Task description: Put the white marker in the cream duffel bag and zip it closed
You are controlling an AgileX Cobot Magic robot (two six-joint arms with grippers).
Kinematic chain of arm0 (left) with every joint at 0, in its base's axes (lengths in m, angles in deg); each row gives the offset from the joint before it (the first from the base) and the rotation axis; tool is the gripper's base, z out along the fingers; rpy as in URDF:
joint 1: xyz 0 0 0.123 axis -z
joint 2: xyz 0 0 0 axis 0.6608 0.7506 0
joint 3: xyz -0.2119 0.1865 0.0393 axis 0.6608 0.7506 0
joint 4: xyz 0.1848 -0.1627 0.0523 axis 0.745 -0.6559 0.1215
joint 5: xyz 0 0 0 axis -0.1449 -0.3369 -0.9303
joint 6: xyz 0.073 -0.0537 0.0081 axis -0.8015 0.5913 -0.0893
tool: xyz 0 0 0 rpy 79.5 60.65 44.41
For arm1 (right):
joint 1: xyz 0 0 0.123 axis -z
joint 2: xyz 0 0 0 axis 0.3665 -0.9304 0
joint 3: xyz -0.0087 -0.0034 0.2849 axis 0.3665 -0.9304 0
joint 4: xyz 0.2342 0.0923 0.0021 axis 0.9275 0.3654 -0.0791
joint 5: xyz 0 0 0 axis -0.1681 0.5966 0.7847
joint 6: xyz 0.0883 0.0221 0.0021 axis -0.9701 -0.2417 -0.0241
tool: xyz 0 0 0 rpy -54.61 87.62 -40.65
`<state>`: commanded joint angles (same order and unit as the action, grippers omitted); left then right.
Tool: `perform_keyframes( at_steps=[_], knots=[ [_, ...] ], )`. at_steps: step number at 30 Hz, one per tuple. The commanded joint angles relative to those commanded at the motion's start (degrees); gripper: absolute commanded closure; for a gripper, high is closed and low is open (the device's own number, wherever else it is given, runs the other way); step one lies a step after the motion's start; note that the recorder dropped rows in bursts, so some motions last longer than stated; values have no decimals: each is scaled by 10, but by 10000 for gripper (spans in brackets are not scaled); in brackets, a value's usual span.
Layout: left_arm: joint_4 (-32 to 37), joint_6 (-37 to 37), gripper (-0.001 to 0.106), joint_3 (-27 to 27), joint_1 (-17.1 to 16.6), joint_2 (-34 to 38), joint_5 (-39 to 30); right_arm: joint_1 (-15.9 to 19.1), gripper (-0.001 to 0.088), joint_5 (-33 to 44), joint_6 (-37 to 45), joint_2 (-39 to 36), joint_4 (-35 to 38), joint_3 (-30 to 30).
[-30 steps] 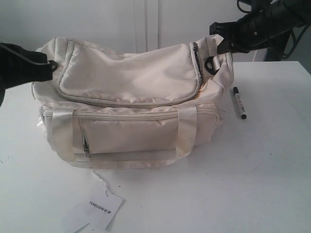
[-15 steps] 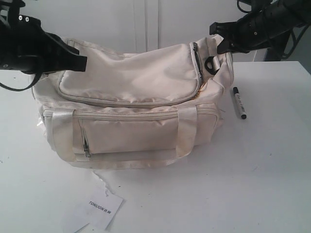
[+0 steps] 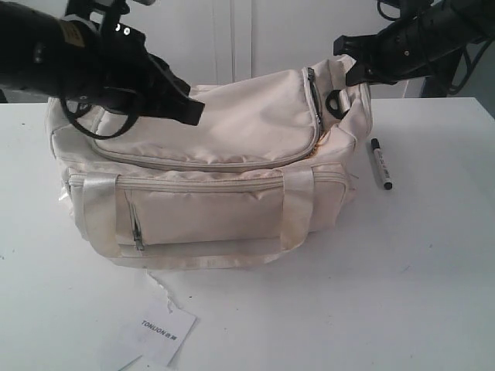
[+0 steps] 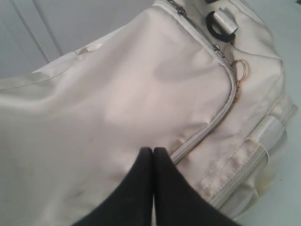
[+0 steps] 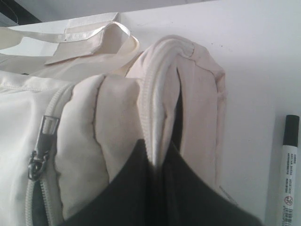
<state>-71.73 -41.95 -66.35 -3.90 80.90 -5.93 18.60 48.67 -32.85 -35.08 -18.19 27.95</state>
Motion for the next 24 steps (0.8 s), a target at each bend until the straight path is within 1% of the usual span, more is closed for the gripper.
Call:
perform_keyframes(
  at_steps=[5,14,20,24],
  knots=[
    [-3,0,1053,-24,7,25,4,0,868,0,0,0,0,0],
    [-3,-17,1053,-64,38,79,13,0,868,0,0,0,0,0],
    [-3,-17,1053,-95,45,113,17,0,868,-1,0,0,0,0],
    [-3,-17,1053,-111,56,130,26,0,868,-3,0,0,0,0]
  ],
)
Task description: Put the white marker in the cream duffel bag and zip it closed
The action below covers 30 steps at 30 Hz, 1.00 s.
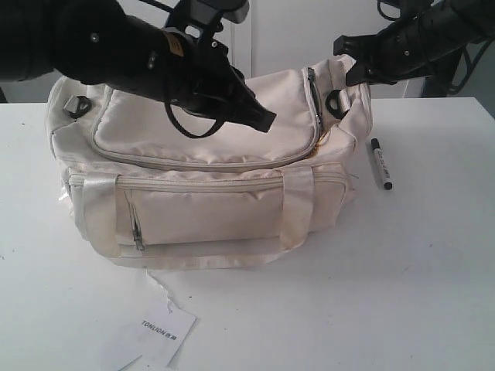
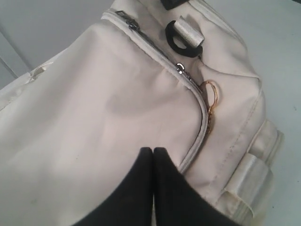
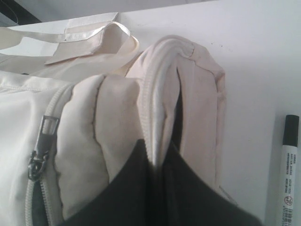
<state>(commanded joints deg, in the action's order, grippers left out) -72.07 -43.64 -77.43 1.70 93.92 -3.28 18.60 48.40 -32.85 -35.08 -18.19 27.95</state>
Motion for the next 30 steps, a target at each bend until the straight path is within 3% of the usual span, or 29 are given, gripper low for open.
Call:
perform_keyframes(
  at_steps=[17,25,27,30],
  knots=[
    [-2,5,1053,-85,11,83,1,0,868,-3,0,0,0,0],
    [-2,2,1047,-133,41,133,12,0,868,-5,0,0,0,0],
    [-2,2,948,-145,44,146,12,0,868,-6,0,0,0,0],
    [-2,2,690,-149,44,155,14,0,868,-6,0,0,0,0]
  ],
)
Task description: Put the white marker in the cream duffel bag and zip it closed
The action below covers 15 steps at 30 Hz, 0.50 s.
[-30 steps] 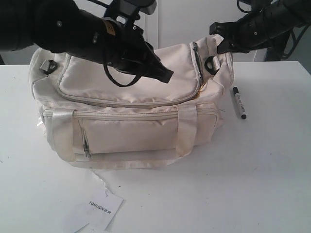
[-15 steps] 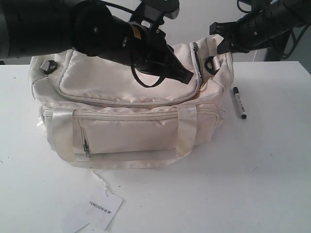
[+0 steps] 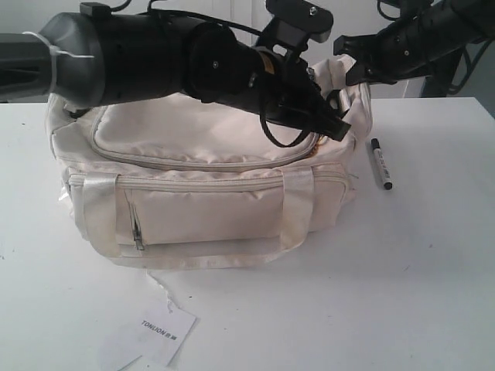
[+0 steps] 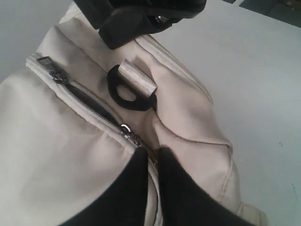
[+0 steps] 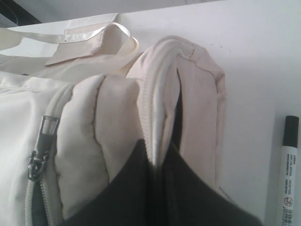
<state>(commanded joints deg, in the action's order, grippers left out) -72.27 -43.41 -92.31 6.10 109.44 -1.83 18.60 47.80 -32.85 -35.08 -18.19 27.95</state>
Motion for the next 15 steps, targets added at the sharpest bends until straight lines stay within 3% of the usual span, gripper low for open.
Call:
perform_keyframes(
  at_steps=[3,15],
  knots=[
    [0,0,623,0,0,1,18,0,868,0,0,0,0,0],
    [0,26,625,-9,21,39,44,0,868,-1,0,0,0,0]
  ],
)
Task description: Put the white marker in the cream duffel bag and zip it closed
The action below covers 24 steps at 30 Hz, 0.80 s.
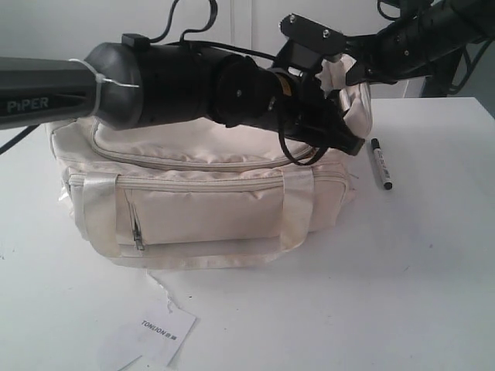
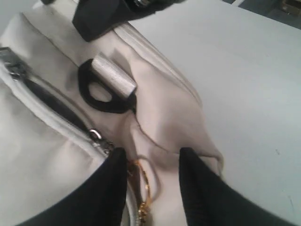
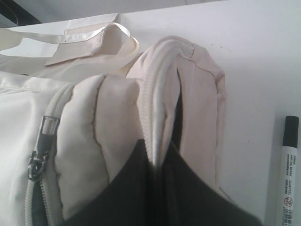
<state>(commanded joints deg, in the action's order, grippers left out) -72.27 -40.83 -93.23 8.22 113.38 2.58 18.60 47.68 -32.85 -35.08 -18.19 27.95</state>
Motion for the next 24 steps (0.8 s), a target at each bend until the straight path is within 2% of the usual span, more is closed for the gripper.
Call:
perform_keyframes(
  at_steps=[7,13,24],
  knots=[
    [0,-14,625,0,-3,0,17,0,868,0,0,0,0,0],
    [0,-73,625,0,-4,0,17,0,868,0,0,0,0,0],
    [0,-83,625,0,-14,18,34,0,868,0,0,0,0,0]
  ],
)
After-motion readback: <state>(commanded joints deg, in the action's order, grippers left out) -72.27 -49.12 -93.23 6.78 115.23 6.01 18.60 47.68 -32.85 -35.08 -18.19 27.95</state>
